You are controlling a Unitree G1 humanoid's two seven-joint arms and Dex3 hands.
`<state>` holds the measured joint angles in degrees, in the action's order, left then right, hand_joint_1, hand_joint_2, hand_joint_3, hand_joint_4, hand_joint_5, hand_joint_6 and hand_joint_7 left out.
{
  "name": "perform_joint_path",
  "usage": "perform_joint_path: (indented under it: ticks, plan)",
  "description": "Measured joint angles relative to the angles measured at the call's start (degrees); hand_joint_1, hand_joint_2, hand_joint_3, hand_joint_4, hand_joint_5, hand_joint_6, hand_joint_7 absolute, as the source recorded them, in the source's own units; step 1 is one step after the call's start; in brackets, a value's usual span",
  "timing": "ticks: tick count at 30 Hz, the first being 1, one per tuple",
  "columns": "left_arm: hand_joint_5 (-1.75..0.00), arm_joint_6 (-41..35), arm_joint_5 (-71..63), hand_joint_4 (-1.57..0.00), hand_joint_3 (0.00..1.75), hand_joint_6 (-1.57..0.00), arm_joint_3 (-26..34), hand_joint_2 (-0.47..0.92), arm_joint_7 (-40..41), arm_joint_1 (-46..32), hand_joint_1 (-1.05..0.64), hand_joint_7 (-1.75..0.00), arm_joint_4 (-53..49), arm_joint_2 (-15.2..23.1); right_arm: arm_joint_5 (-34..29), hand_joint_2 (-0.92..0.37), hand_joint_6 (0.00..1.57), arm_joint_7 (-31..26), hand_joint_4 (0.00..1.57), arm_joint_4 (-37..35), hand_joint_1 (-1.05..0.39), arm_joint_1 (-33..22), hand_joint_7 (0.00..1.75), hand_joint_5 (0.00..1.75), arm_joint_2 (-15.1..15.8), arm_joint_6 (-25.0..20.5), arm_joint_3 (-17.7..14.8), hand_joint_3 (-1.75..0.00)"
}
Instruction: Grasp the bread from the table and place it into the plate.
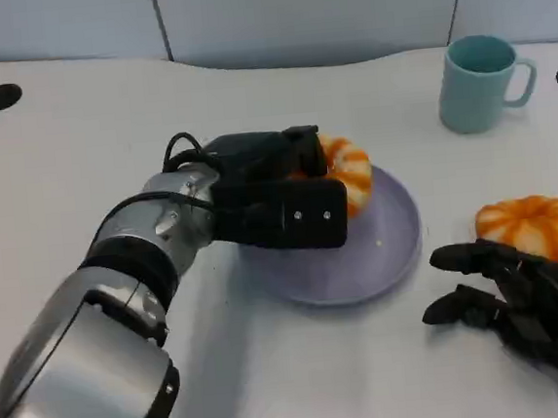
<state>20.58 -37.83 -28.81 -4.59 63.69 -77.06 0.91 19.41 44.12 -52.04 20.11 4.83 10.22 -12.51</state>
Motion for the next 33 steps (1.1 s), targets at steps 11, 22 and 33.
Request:
perform_joint_path:
  ticks: [11,22,33]
  plan:
    - [-1.61,-3.6,-0.2,0.00,0.08,-0.27,-1.5,0.92,-6.1,1.3,-0.85,-1.02,0.0,-0.1,0.2,-0.92,0.82,0.3,0.69,0.0,-0.39,0.0,0.57,1.05,-0.1,0.2,-0.1,-0.06]
    - [-1.07,-3.2,-0.3,0.00,0.17,-0.58,-2.6,0.92,-6.2,1.3,-0.84,-1.43,0.0,-0.1,0.4,-0.92,0.81,0.2,0.69,0.1,-0.39,0.0,0.58,1.05,-0.1,-0.7,-0.2,-0.06]
    - [-1.00,-1.4,-0.1,0.00,0.23,-0.36,-2.3,0.92,-5.8,1.3,-0.83,-1.32,0.2,-0.1,0.3,-0.92,0.81,0.2,0.70,0.0,-0.39,0.0,0.58,1.04,-0.1,-0.2,-0.2,-0.06]
